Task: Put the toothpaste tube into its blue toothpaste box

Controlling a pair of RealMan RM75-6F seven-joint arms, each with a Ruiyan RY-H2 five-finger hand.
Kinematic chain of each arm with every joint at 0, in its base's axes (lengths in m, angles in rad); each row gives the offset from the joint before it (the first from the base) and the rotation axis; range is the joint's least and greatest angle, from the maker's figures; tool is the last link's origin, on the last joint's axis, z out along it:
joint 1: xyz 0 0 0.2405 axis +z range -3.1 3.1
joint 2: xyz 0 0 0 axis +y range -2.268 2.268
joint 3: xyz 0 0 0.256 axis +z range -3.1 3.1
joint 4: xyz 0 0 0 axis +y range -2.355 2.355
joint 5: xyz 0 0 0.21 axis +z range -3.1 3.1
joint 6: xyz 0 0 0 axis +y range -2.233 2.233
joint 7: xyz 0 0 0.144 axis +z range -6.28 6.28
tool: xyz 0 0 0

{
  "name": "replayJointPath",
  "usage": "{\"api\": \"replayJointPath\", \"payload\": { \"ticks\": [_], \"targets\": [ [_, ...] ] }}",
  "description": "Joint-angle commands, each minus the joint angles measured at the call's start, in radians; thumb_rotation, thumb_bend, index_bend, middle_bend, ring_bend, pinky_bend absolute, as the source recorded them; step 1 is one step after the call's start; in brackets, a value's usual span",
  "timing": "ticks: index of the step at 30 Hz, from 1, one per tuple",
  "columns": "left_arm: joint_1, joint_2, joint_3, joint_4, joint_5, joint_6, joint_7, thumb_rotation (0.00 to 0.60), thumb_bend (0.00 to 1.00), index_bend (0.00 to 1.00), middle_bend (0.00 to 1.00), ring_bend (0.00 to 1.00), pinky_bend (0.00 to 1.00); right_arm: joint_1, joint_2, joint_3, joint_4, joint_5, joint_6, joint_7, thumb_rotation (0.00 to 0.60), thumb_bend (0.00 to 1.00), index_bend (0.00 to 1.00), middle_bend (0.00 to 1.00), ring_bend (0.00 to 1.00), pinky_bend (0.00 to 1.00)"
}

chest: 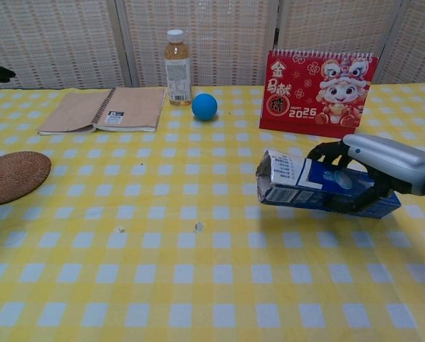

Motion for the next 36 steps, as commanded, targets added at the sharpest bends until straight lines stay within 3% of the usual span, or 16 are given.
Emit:
{"api": "replayJointPath", "payload": {
  "ticks": [1, 5, 11, 15, 20, 26, 36],
  "targets": [
    [0.002, -0.001, -0.002, 0.003, 0.005, -0.003, -0.008, 0.6, 0.13, 0.06, 0.11, 0.02, 0.05, 0.005, 0.016, -0.002, -0.007, -0.008, -0.003, 0.009, 0.6, 0.34, 0.05, 0.1, 0.18, 0.25],
    [0.007, 0.001, -0.005, 0.002, 0.011, -0.005, -0.024, 0.6, 0.13, 0.05, 0.11, 0.02, 0.05, -0.001, 0.046, -0.001, -0.04, -0.015, 0.009, -0.006, 0.6, 0.34, 0.0, 0.0, 0.08, 0.17],
    [0.034, 0.027, -0.006, -0.024, 0.021, 0.018, -0.057, 0.6, 0.13, 0.05, 0.11, 0.02, 0.05, -0.043, 0.162, 0.001, -0.17, -0.032, 0.09, -0.051, 0.6, 0.34, 0.0, 0.0, 0.05, 0.11],
    [0.067, 0.065, 0.007, -0.042, 0.038, 0.05, -0.085, 0.6, 0.14, 0.06, 0.11, 0.02, 0.05, -0.1, 0.323, -0.014, -0.329, 0.017, 0.12, -0.222, 0.6, 0.34, 0.0, 0.0, 0.0, 0.01],
    [0.122, 0.081, 0.034, -0.007, 0.073, 0.101, -0.165, 0.6, 0.14, 0.05, 0.11, 0.02, 0.05, -0.221, 0.455, -0.038, -0.469, 0.073, 0.251, -0.411, 0.6, 0.34, 0.0, 0.0, 0.0, 0.0],
    [0.194, 0.04, 0.064, 0.092, 0.1, 0.17, -0.213, 0.6, 0.14, 0.05, 0.11, 0.02, 0.05, -0.349, 0.466, -0.057, -0.419, 0.078, 0.383, -0.322, 0.6, 0.34, 0.0, 0.0, 0.0, 0.0],
    [0.227, 0.028, 0.061, 0.129, 0.112, 0.185, -0.226, 0.6, 0.14, 0.05, 0.11, 0.02, 0.05, -0.381, 0.485, -0.059, -0.408, 0.045, 0.37, -0.287, 0.6, 0.34, 0.0, 0.0, 0.0, 0.0]
  ]
}}
